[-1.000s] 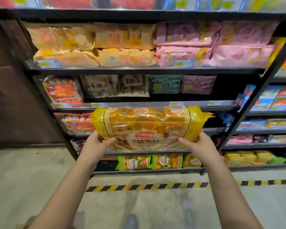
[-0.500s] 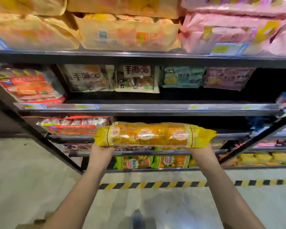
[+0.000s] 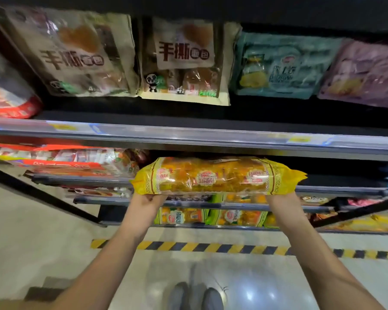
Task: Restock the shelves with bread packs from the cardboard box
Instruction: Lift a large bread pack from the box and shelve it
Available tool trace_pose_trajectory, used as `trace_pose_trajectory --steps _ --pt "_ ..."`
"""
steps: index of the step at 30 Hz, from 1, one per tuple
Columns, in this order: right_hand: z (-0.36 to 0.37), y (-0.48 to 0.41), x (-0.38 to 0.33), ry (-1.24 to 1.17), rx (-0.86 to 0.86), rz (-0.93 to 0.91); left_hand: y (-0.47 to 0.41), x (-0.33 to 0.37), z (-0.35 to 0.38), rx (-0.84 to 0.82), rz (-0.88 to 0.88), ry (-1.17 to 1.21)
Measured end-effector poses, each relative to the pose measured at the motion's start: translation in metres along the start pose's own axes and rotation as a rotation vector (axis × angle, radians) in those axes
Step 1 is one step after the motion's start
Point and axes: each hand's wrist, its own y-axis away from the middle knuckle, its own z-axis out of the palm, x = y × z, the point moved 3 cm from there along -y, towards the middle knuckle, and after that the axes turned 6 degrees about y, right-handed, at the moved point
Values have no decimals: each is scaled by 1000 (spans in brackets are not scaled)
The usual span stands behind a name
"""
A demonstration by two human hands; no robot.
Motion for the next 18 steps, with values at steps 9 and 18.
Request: trace_pose_trajectory --steps 9,18 --pt "27 -57 0 -178 -120 -149 -58 -16 15 31 -90 21" --pt "42 -93 -13 -143 -132 -182 -106 -2 31 158 -89 -6"
